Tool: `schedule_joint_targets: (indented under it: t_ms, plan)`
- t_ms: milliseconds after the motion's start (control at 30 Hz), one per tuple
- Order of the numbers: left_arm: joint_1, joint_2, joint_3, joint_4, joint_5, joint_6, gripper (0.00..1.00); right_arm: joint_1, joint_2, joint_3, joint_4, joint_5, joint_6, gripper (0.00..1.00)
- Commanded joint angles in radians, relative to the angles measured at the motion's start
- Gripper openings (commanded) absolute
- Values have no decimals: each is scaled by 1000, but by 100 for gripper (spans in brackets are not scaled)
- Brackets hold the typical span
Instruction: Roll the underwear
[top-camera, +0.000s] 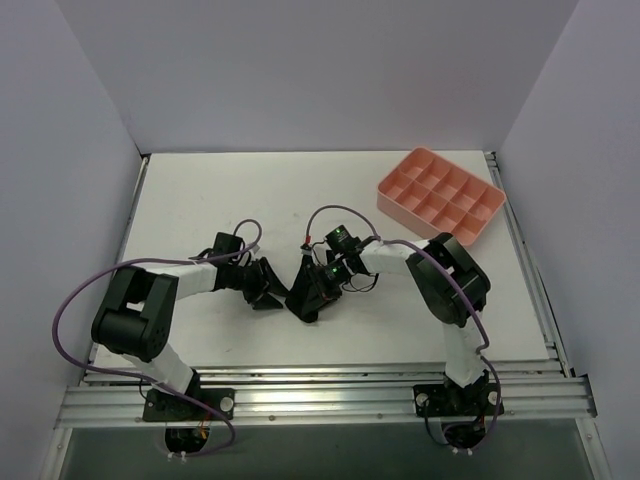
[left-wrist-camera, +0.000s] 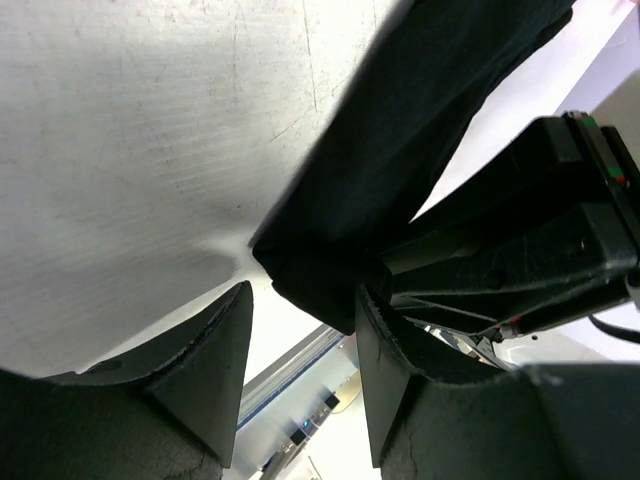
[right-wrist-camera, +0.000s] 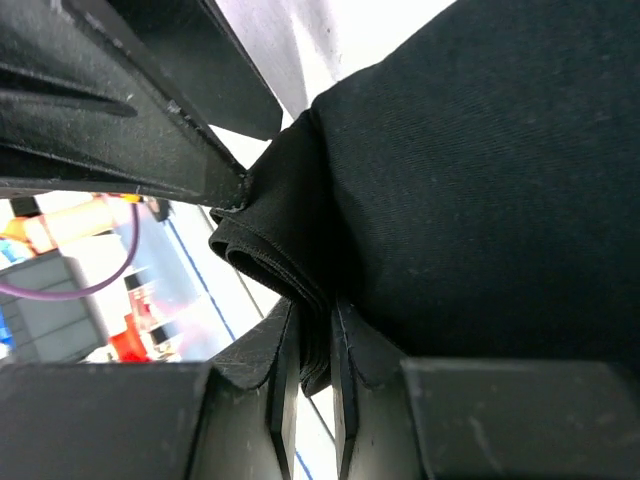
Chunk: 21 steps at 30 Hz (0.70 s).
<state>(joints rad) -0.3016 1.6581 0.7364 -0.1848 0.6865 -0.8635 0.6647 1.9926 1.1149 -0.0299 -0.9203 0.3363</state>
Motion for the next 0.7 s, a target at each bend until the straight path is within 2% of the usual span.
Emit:
schedule_joint_targets:
  t_ms: [0,367,467,667]
  plan:
    - [-11,-57,-20,87,-16,-16,53,-24,55,17,-25,55,-2,0]
    - [-28,-107,-29,70,-71,-8,53,-34,94,42,-22,28,33,0]
    - [-30,-138,-16,22,-125,17,53,-42,97,43,-21,9,40,0]
    - [-34,-149,17,30,-137,60,53,-50,109,60,-34,-22,41,0]
